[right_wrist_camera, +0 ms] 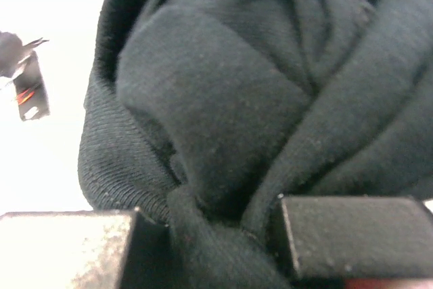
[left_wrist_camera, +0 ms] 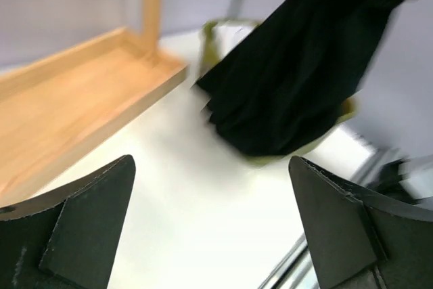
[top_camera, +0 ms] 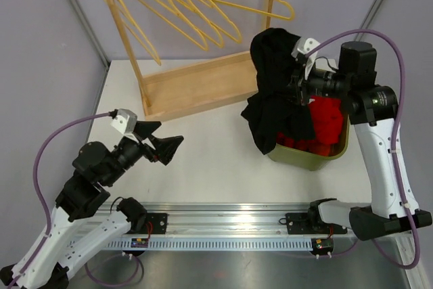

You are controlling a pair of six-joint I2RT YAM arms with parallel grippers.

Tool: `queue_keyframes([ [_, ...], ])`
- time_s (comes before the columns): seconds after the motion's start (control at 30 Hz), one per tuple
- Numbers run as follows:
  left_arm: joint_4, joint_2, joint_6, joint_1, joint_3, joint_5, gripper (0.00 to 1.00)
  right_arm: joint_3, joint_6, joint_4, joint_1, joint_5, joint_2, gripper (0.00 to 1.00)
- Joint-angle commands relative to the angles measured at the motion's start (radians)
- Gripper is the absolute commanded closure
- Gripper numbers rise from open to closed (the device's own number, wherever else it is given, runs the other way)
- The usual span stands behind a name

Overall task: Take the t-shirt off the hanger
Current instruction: Place the tshirt into the basket

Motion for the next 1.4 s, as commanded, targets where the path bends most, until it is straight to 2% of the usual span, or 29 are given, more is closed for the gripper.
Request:
queue_keyframes([
  [0.0, -0.107, -0.020, 0.106, -0.002, -0.080, -0.171, 0.01, 0.127, 0.113, 0.110, -0.082, 0.072, 0.017, 1.00],
  [0.23, -0.064, -0.077, 0.141, -0.002, -0.226, -0.252, 0.01, 0.317, 0.187, 0.127, -0.225, 0.158, 0.059, 1.00],
  [0.4, -0.064, -0.094, 0.153, -0.002, -0.237, -0.283, 0.01, 0.337, 0.233, 0.165, -0.338, 0.175, 0.079, 1.00],
  [0.5, -0.069, -0.106, 0.153, -0.002, -0.243, -0.288, 0.01, 0.340, 0.265, 0.201, -0.421, 0.162, 0.083, 1.00],
  [0.67, -0.066, -0.120, 0.155, -0.002, -0.246, -0.288, 0.01, 0.461, 0.336, 0.230, -0.560, 0.104, 0.122, 1.00],
  [0.8, -0.072, -0.120, 0.153, -0.002, -0.243, -0.286, 0.01, 0.511, 0.373, 0.250, -0.611, 0.067, 0.174, 1.00],
  [0.9, -0.073, -0.126, 0.152, -0.002, -0.245, -0.288, 0.01, 0.471, 0.405, 0.276, -0.617, 0.018, 0.212, 1.00],
  [1.1, -0.075, -0.126, 0.153, -0.002, -0.246, -0.289, 0.01, 0.282, 0.514, 0.386, -0.616, -0.126, 0.321, 1.00],
  [1.27, -0.076, -0.121, 0.153, -0.002, -0.245, -0.295, 0.01, 0.054, 0.488, 0.452, -0.617, -0.085, 0.341, 1.00],
  [1.37, -0.075, -0.115, 0.155, -0.002, -0.246, -0.292, 0.01, -0.047, 0.436, 0.413, -0.617, -0.040, 0.389, 1.00],
])
